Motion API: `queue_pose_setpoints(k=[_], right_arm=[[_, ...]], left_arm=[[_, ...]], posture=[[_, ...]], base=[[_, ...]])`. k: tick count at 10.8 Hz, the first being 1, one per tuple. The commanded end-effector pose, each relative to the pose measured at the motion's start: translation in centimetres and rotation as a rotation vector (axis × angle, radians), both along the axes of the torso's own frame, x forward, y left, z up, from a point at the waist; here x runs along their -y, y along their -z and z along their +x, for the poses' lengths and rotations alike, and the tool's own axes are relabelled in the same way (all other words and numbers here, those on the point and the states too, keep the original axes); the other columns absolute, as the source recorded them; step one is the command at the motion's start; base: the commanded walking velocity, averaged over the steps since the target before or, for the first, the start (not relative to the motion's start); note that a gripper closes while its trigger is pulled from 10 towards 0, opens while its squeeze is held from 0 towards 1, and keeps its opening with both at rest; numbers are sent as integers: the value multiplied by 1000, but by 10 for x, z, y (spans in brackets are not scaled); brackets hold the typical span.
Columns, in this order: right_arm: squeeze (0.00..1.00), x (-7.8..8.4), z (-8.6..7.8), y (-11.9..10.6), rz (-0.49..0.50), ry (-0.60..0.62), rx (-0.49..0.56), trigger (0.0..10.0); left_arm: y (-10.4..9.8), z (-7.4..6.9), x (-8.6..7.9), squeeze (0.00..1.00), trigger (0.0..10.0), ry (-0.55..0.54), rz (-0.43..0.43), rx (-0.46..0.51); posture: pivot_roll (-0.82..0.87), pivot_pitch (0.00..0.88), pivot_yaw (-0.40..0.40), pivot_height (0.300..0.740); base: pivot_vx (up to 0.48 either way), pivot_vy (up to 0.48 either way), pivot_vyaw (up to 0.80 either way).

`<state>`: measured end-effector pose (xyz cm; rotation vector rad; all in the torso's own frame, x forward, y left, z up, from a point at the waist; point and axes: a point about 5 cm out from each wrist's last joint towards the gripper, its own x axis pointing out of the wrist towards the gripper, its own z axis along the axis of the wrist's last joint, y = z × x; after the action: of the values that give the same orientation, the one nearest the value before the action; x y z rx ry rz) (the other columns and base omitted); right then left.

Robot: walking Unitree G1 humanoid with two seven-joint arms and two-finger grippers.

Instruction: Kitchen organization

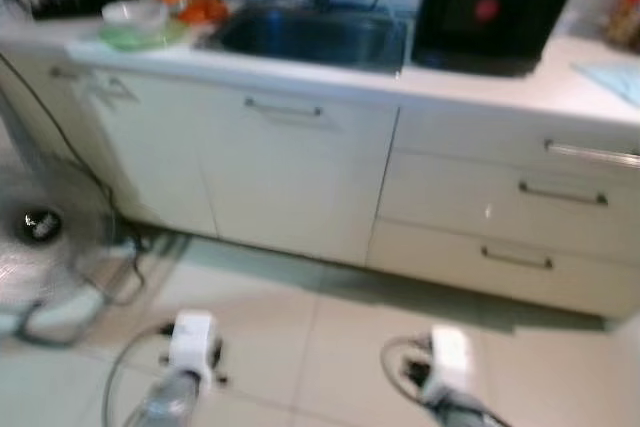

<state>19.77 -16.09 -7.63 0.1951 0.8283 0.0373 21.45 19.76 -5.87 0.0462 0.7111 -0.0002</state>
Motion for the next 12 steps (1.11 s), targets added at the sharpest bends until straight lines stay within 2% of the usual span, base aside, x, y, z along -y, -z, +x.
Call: queue_pose_setpoints(k=[1, 5, 7, 8, 12], right_arm=[[0, -6, 4, -2, 14, -12, 10, 10000], [0, -7, 5, -2, 14, -26, 9, 10000], [0, -7, 5, -2, 2, -45, 9, 10000], [0, -7, 5, -2, 1, -44, 8, 10000], [0, -7, 6, -3, 14, -30, 12, 10000]], left_arm=[[0, -2, -8, 0, 10000, -11, 19, -11], [4, -10, -14, 0, 10000, -54, 30, -41], [10, -17, -17, 0, 10000, -69, 24, -81], [11, -20, -18, 0, 10000, -77, 24, -91], [14, -26, -21, 0, 10000, -91, 29, -120]], posture=[[188, 0, -14, 740], [196, 0, -17, 740], [197, 0, -22, 740], [197, 0, -23, 740], [200, 0, -26, 740]], base=[[0, 480, 0], [0, 0, 0], [309, 0, 0], [371, 0, 800], [355, 180, 0]])
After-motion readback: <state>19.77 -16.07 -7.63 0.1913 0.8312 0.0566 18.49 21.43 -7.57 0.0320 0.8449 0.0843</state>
